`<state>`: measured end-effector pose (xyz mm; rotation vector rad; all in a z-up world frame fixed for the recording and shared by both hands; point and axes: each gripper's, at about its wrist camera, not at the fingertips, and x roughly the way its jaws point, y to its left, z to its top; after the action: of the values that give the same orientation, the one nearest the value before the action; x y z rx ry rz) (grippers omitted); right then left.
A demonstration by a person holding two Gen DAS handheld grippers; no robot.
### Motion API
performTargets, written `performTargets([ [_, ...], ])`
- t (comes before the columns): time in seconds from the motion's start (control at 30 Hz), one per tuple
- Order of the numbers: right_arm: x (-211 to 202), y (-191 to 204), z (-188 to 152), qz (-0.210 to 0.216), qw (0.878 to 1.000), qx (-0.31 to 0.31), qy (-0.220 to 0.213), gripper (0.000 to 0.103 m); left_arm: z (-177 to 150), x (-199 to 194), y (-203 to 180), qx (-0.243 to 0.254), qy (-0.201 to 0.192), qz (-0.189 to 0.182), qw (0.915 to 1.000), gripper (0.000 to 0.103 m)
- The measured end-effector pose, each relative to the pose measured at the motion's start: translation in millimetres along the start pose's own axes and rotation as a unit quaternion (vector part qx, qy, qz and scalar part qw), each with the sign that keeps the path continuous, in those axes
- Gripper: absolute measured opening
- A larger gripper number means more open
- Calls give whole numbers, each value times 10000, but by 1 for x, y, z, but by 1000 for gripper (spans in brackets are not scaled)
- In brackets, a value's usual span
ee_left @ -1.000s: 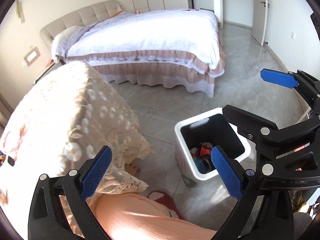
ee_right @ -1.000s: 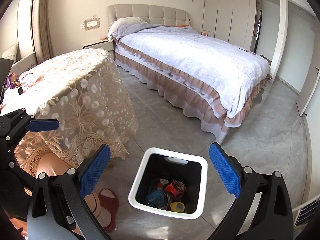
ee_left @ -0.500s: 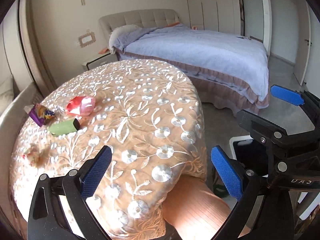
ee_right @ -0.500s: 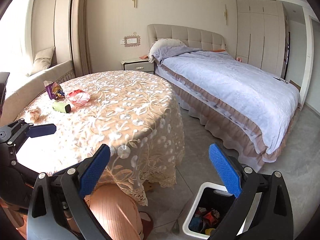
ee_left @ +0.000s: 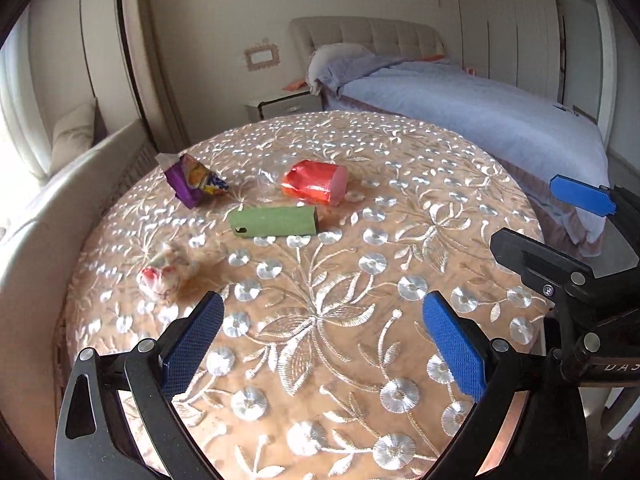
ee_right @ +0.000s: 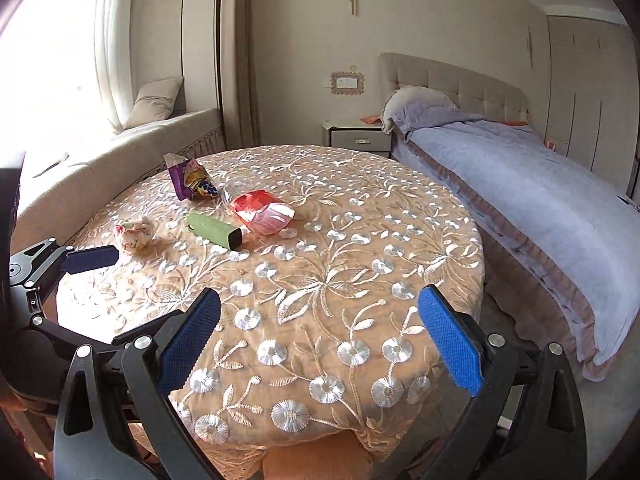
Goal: Collect trash
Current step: 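Move both tools back from the bin to the table, then grasp the crumpled white wrapper with the left tool while the right tool grasps the clear bottle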
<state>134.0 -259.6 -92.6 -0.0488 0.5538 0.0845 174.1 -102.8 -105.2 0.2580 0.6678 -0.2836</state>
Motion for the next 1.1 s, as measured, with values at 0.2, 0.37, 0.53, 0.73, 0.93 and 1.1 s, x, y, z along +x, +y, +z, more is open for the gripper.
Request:
performTargets([
  [0.2,60,29,29,308,9980,-466,300,98,1,22,60,-426,201,469,9978,98],
  [0.37,109,42,52,472,9943,-796,536,98,10,54,105,-730,478,653,9940,98],
  [0.53,170,45,80,346,9908,-964,882,98,20,86,131,-929,692,401,9925,98],
  [0.73,229,39,94,737,9816,-747,1594,98,20,117,143,-1054,1019,12,9892,71],
  [0.93,236,42,91,849,9812,-620,1616,79,22,119,142,-1003,1003,-36,9899,53],
  [1.1,213,35,88,740,9883,-534,1222,79,22,104,134,-946,881,30,9916,53],
])
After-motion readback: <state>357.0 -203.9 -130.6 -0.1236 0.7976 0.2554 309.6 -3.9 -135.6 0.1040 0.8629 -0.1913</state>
